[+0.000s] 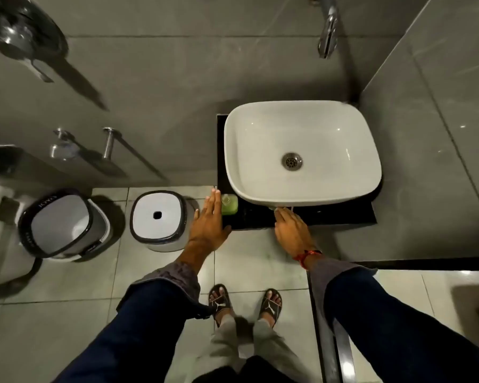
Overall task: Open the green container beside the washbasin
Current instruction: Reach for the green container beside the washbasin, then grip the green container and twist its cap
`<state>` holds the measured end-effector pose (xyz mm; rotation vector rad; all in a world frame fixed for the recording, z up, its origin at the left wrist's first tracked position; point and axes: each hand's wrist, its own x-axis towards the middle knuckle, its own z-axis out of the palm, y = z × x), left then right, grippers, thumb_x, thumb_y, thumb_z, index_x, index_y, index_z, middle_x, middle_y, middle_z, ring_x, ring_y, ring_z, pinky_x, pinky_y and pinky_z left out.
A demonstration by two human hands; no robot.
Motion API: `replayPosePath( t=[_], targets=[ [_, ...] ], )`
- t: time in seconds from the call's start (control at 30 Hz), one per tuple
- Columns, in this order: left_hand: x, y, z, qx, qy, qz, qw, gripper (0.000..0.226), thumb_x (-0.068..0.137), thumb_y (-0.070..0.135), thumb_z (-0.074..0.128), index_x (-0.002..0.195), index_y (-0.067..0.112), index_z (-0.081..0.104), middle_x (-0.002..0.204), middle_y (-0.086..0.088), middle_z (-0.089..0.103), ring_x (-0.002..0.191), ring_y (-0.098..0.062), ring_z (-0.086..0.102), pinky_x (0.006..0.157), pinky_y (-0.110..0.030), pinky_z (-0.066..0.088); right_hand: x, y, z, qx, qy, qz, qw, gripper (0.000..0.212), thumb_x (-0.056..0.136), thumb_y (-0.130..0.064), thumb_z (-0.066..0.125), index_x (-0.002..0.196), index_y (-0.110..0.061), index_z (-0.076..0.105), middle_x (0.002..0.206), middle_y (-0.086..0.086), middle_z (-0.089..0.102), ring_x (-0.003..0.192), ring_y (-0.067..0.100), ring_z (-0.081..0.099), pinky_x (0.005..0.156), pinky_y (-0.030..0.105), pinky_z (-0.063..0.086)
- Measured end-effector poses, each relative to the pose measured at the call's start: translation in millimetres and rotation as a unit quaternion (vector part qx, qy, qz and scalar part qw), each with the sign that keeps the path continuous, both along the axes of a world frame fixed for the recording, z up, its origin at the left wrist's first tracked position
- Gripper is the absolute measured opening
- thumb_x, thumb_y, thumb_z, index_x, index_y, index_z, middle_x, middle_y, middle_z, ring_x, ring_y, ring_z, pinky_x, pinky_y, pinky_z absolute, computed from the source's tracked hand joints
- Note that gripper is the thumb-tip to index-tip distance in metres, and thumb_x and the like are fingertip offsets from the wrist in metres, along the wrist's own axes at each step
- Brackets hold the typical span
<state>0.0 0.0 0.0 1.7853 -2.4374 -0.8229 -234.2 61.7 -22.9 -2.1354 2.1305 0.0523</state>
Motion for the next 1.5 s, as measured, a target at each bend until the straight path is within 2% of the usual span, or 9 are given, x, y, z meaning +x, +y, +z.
replayPosePath(
  t=[0.17, 0.27, 0.37, 0.63, 0.8, 0.93, 1.2, 1.37, 1.5],
  targets=[
    [0, 15, -31, 0.041, 0.012, 0.001, 0.999, 0.099, 0.098, 0.032, 0.063, 0.166, 0.016, -0.008, 0.176, -0.001, -0.006, 0.163, -0.024, 0.001, 0.129, -0.057, 0.019, 6, 11, -27, 0.024, 0.024, -0.053, 0.998, 0.039, 0.093, -0.006, 0.052, 0.131, -0.002, 0.053, 0.126, 0.015, 0.063, 0.117, 0.031, 0.060, 0.108, 0.039, 0.043],
    [3, 17, -48, 0.038, 0.020, 0.001, 0.999, 0.100, 0.098, 0.031, 0.064, 0.166, 0.017, -0.007, 0.176, 0.000, -0.004, 0.163, -0.023, 0.002, 0.129, -0.057, 0.022, 10, 13, -38, -0.015, 0.042, -0.060, 0.997, 0.030, 0.080, -0.007, 0.074, 0.109, -0.004, 0.070, 0.100, 0.012, 0.074, 0.092, 0.029, 0.070, 0.089, 0.037, 0.057],
    [7, 20, -60, 0.043, 0.020, 0.003, 0.999, 0.100, 0.097, 0.032, 0.065, 0.166, 0.018, -0.007, 0.176, 0.001, -0.004, 0.163, -0.023, 0.003, 0.128, -0.057, 0.023, 16, 14, -49, -0.016, 0.041, -0.061, 0.997, 0.020, 0.076, -0.008, 0.079, 0.095, -0.008, 0.072, 0.084, 0.008, 0.073, 0.082, 0.027, 0.070, 0.079, 0.036, 0.059],
    [9, 13, -80, 0.051, 0.000, 0.022, 0.998, 0.100, 0.097, 0.031, 0.064, 0.166, 0.020, -0.008, 0.176, 0.001, -0.005, 0.163, -0.024, 0.002, 0.128, -0.058, 0.023, 20, 17, -53, -0.101, -0.162, -0.050, 0.980, 0.027, 0.077, -0.013, 0.071, 0.103, -0.006, 0.068, 0.089, 0.012, 0.068, 0.084, 0.031, 0.063, 0.075, 0.041, 0.055],
    [4, 16, -80, 0.060, -0.001, -0.004, 0.998, 0.100, 0.097, 0.029, 0.064, 0.166, 0.020, -0.008, 0.176, 0.002, -0.004, 0.163, -0.026, 0.005, 0.127, -0.059, 0.024, 22, 24, -30, -0.215, -0.255, -0.035, 0.942, 0.017, 0.084, -0.020, 0.067, 0.098, -0.011, 0.063, 0.089, 0.004, 0.064, 0.085, 0.019, 0.057, 0.078, 0.028, 0.051],
    [10, 21, -73, 0.063, 0.006, -0.006, 0.998, 0.099, 0.097, 0.027, 0.064, 0.166, 0.020, -0.007, 0.176, 0.001, -0.003, 0.163, -0.026, 0.006, 0.127, -0.058, 0.025, 36, 15, -6, -0.236, -0.313, -0.044, 0.919, 0.021, 0.085, -0.023, 0.066, 0.102, -0.012, 0.062, 0.093, 0.003, 0.063, 0.085, 0.016, 0.054, 0.076, 0.021, 0.046],
    [19, 30, -65, 0.049, 0.008, -0.006, 0.999, 0.098, 0.097, 0.028, 0.063, 0.166, 0.019, -0.006, 0.176, 0.000, -0.001, 0.163, -0.028, 0.008, 0.128, -0.055, 0.026, 60, 1, 12, -0.143, -0.296, -0.029, 0.944, 0.023, 0.083, -0.023, 0.070, 0.102, -0.012, 0.062, 0.097, 0.004, 0.066, 0.092, 0.020, 0.059, 0.075, 0.037, 0.056],
    [13, 21, -60, 0.040, 0.021, -0.003, 0.999, 0.099, 0.098, 0.027, 0.064, 0.166, 0.021, -0.008, 0.176, 0.000, -0.003, 0.163, -0.028, 0.007, 0.129, -0.054, 0.022, 70, -29, 28, -0.139, -0.273, -0.019, 0.952, 0.023, 0.085, -0.025, 0.071, 0.103, -0.016, 0.059, 0.097, 0.003, 0.066, 0.091, 0.020, 0.060, 0.071, 0.033, 0.055],
    [13, 18, -59, 0.038, 0.019, -0.001, 0.999, 0.097, 0.099, 0.026, 0.062, 0.166, 0.021, -0.008, 0.176, 0.001, -0.004, 0.163, -0.027, 0.004, 0.129, -0.054, 0.019, 86, -52, 33, -0.067, -0.231, 0.005, 0.971, 0.025, 0.087, -0.028, 0.068, 0.103, -0.016, 0.054, 0.098, 0.007, 0.066, 0.089, 0.023, 0.060, 0.067, 0.037, 0.057]
  ],
)
